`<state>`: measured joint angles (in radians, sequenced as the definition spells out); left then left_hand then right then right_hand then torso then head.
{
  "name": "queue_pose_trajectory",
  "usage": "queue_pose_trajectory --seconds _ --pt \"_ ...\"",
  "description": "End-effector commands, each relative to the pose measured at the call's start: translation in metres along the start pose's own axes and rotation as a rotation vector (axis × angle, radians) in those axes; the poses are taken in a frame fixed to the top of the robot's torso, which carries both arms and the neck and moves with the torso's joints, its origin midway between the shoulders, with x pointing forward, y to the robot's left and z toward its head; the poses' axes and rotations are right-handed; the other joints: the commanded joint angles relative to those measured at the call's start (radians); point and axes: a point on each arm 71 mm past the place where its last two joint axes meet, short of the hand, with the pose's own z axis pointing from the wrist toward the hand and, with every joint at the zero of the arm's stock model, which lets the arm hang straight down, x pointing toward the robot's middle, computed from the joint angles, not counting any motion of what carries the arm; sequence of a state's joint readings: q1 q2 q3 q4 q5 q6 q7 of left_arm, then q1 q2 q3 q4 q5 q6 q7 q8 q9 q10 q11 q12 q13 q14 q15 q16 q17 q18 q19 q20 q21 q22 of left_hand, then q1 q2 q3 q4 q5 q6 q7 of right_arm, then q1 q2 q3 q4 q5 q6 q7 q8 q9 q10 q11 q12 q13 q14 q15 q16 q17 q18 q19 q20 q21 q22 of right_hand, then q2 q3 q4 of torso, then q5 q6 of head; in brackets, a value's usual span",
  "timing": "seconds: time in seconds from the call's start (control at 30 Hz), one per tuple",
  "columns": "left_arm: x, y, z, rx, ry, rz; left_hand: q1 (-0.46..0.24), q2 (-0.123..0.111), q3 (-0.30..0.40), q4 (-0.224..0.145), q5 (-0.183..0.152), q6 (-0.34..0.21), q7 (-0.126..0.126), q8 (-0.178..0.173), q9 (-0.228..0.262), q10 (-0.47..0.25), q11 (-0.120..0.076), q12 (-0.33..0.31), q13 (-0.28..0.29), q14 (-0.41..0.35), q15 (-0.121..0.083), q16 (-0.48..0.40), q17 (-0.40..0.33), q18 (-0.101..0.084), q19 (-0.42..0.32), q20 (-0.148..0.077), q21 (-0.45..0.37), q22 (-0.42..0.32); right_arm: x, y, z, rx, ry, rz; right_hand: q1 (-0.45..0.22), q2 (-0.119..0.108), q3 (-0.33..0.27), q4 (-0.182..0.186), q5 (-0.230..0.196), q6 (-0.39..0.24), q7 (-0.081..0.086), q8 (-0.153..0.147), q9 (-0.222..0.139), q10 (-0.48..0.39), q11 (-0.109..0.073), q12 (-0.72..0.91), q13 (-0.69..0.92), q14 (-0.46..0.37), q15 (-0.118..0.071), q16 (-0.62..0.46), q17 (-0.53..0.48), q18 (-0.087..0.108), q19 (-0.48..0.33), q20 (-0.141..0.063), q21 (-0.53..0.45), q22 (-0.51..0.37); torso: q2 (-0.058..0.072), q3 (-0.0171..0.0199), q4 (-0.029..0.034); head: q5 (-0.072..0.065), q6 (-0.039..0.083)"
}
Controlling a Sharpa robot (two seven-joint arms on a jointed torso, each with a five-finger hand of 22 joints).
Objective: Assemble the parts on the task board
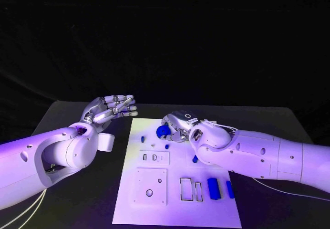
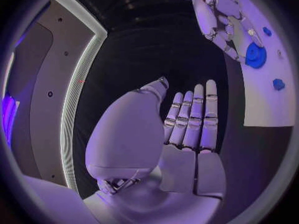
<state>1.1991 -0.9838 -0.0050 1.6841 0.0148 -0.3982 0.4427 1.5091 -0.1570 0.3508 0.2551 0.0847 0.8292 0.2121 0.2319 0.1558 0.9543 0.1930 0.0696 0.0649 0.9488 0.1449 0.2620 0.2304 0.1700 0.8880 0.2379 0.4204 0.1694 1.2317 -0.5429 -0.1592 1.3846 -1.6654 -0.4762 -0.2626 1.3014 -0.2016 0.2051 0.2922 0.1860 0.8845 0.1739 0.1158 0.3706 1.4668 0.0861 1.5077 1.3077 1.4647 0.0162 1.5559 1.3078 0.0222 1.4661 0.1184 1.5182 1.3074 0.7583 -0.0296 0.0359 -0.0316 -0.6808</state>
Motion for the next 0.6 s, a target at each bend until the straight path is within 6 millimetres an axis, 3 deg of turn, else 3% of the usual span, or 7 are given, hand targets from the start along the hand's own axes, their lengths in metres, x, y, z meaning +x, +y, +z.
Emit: queue_pose_trajectory --seconds 0.03,0.43,0.6 --pt "0.002 -0.0014 0.0001 0.007 0.016 -0.009 -0.01 0.002 0.002 -0.003 -0.005 -0.009 0.022 -0.006 -0.001 -0.006 -0.001 -0.006 -0.001 -0.005 0.0 -0.005 0.001 0.011 -0.006 0.001 0.003 -0.001 0.0008 -0.0012 -0.001 0.013 0.013 0.014 -0.03 0.022 -0.005 0.0 0.005 0.016 -0.003 0.004 0.003 0.059 0.002 0.005 0.207 0.097 0.002 0.005 0.221 -0.004 0.057 0.008 -0.001 0.207 0.0 0.0001 -0.0003 0.001 -0.001" --pt "0.0006 -0.0015 0.0001 0.008 0.012 -0.007 -0.009 0.002 0.003 -0.004 -0.005 -0.01 0.022 -0.007 -0.002 -0.007 -0.001 -0.006 -0.001 -0.005 0.001 -0.006 0.001 0.011 -0.006 0.001 0.003 -0.001 0.0031 -0.0075 -0.0045 0.038 0.057 0.034 -0.09 0.062 0.015 0.0 0.004 0.064 -0.02 0.025 0.012 0.071 -0.013 0.019 0.221 0.099 -0.011 0.008 0.232 -0.007 0.066 -0.003 0.009 0.218 0.001 0.0006 -0.0007 0.001 -0.003" --pt "0.0005 -0.0013 0.0004 0.008 0.011 -0.007 -0.009 0.002 0.003 -0.004 -0.005 -0.01 0.022 -0.007 -0.002 -0.007 -0.001 -0.006 -0.001 -0.005 0.001 -0.006 0.001 0.011 -0.006 0.001 0.003 -0.001 0.0037 -0.0109 -0.0054 0.051 0.068 0.035 -0.098 0.065 0.017 0.0 0.003 0.066 -0.021 0.025 0.012 0.072 -0.014 0.021 0.222 0.1 -0.012 0.008 0.234 -0.007 0.067 -0.005 0.009 0.219 0.001 0.0003 -0.0016 0.0 -0.003"
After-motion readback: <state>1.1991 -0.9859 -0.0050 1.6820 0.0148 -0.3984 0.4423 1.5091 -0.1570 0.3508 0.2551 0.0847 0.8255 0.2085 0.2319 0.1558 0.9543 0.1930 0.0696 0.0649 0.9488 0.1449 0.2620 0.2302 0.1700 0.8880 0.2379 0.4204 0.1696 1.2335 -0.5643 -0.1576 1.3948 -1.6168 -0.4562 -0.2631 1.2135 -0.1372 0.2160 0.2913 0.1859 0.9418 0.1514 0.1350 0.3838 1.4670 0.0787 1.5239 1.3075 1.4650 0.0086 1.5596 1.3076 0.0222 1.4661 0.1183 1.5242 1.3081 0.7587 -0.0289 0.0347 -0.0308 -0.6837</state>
